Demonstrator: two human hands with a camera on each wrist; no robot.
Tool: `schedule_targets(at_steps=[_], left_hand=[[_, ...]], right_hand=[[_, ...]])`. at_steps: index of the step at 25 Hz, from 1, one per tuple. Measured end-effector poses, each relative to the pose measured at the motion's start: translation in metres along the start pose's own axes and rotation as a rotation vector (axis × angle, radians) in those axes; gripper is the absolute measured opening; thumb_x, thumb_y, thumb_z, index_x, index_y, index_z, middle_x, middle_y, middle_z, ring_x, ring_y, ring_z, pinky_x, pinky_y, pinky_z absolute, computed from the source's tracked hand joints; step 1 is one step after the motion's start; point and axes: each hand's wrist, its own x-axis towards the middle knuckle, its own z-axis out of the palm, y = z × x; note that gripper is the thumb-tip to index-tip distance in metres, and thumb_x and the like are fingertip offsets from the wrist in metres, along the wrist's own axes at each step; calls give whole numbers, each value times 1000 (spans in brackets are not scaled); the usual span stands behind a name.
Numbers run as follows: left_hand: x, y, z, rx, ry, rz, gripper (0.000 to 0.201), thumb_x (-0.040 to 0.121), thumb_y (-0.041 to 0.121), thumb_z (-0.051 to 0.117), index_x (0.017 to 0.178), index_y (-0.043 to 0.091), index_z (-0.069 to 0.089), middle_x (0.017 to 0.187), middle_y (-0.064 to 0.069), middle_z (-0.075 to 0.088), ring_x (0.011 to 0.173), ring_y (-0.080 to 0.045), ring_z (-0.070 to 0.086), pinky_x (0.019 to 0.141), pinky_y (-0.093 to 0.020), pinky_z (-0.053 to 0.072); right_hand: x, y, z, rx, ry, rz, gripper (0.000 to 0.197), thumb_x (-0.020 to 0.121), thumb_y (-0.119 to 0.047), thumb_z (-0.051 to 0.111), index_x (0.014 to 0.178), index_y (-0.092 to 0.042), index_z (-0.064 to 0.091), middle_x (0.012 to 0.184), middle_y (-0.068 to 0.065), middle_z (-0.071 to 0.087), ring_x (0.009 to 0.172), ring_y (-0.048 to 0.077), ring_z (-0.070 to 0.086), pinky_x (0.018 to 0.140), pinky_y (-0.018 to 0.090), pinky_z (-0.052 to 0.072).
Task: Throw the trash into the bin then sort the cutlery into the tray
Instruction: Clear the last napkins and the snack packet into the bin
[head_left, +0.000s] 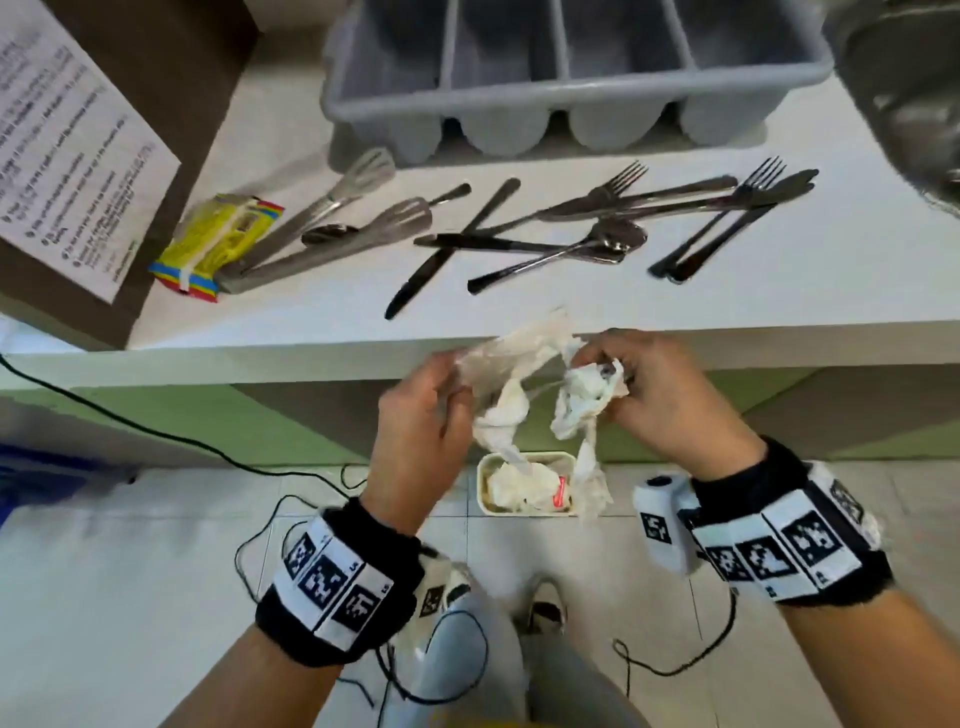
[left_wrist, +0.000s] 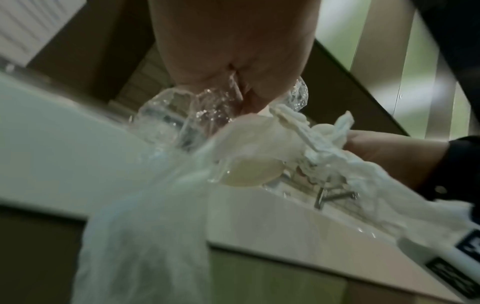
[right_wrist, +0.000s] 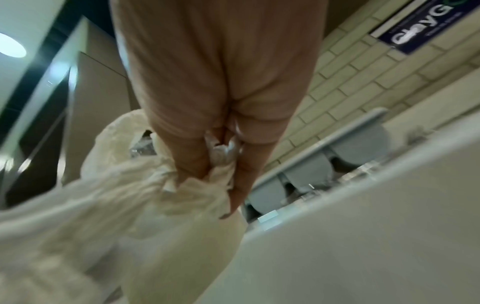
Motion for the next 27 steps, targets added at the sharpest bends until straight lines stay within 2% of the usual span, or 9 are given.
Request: schedule_targets(at_steps=[2,5,7,10,13,15,20,24,27], left_hand=[[-25,-21,35,57,-110,-33,30,82,7,49,107,1,65,90,-12,74,80,-18,68,75,-20,50],[-50,-67,88,95,-243,-132,28,84,9,50,103,-4,64,87,-20,73,79,-30,71,72,-27,54],[-59,-106,128,126,-334,-153,26,87,7,51,107,-3,64,87,-20,73,78,-31,71,69,-20,48],[-65,-169,185,230,-447,-233,27,93,10,50,116,3,63,96,-20,73,86,-34,69,71,-24,47],[-64,-230,234,261,-528,-253,28,94,11,48,117,3,61,97,-23,71,87,-36,68,76,-35,52],[-61,-272,267,279,-562,-281,28,94,11,47,118,3,60,101,-21,71,92,-34,67,80,-34,52],[-56,-357,338,315,-629,-325,31,92,6,45,121,4,57,111,-17,69,102,-29,64,82,-25,46],[-64,-413,379,426,-813,-323,36,90,-2,40,125,2,48,126,-16,59,120,-29,54,99,-29,39],[-72,-442,402,644,-991,-204,33,90,4,41,122,9,47,129,-11,49,123,-30,45,100,-35,38]], right_hand=[[-11,39,28,13,2,88,32,66,14,68,93,-3,71,93,9,69,84,18,60,66,17,39],[-14,101,86,21,20,267,30,74,10,64,101,-2,68,100,9,67,85,15,56,73,18,38],[-7,153,132,3,24,353,29,77,12,57,101,0,67,103,14,67,90,22,61,76,19,39],[11,226,198,8,-12,453,33,78,17,50,103,2,66,107,17,67,99,29,62,79,21,42],[28,286,252,28,18,493,31,80,13,47,102,3,67,107,19,69,102,30,62,91,29,46],[38,327,286,58,50,534,33,80,12,47,104,2,67,108,19,69,104,31,62,95,32,48],[68,415,355,68,168,554,23,75,7,53,91,1,68,96,21,66,89,34,62,84,38,52],[83,463,396,-6,33,645,25,82,-1,50,103,-8,62,110,15,59,99,33,60,87,36,52],[88,490,420,-121,-131,726,29,90,-7,45,116,-4,58,123,19,57,116,36,53,94,43,48]])
